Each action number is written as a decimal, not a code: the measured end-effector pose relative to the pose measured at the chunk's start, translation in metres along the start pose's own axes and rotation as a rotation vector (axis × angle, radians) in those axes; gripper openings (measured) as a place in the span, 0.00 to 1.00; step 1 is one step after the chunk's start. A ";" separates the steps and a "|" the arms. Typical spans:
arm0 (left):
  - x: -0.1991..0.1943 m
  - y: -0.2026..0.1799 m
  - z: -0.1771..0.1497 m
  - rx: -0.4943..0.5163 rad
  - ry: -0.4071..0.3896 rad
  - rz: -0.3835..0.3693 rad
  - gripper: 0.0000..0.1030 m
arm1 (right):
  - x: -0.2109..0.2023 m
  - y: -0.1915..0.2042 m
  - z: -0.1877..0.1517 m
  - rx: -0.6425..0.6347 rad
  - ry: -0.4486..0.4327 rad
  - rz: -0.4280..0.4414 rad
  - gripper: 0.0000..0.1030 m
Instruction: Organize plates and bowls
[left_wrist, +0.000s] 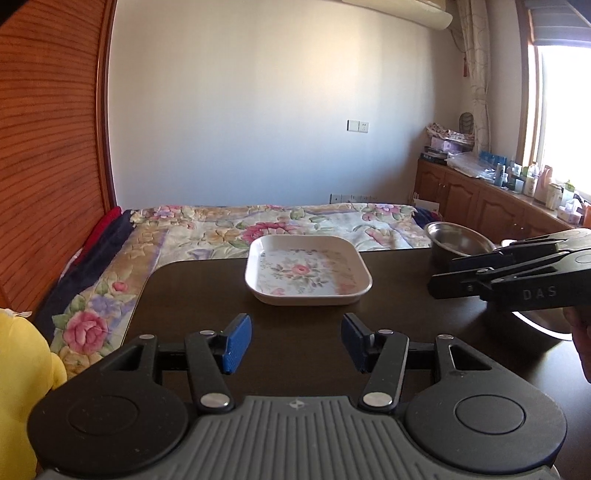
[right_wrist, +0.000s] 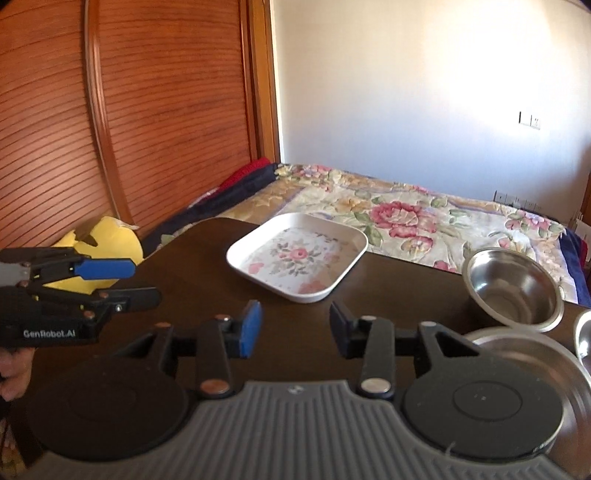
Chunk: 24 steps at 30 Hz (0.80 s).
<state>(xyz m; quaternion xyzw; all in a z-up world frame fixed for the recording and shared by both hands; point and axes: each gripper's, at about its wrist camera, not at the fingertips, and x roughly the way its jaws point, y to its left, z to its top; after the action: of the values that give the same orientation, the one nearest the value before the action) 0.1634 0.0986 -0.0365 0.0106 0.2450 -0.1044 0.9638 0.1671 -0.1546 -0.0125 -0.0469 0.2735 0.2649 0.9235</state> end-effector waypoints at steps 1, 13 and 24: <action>0.006 0.002 0.002 0.000 0.006 -0.002 0.56 | 0.005 -0.001 0.003 0.000 0.008 -0.003 0.41; 0.063 0.019 0.019 0.018 0.065 -0.007 0.56 | 0.076 -0.025 0.037 0.047 0.151 -0.059 0.40; 0.103 0.029 0.030 -0.004 0.082 0.013 0.56 | 0.101 -0.029 0.038 0.037 0.263 -0.050 0.29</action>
<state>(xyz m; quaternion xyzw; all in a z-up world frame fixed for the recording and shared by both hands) 0.2723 0.1048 -0.0600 0.0148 0.2843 -0.0971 0.9537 0.2720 -0.1236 -0.0359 -0.0709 0.3960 0.2284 0.8865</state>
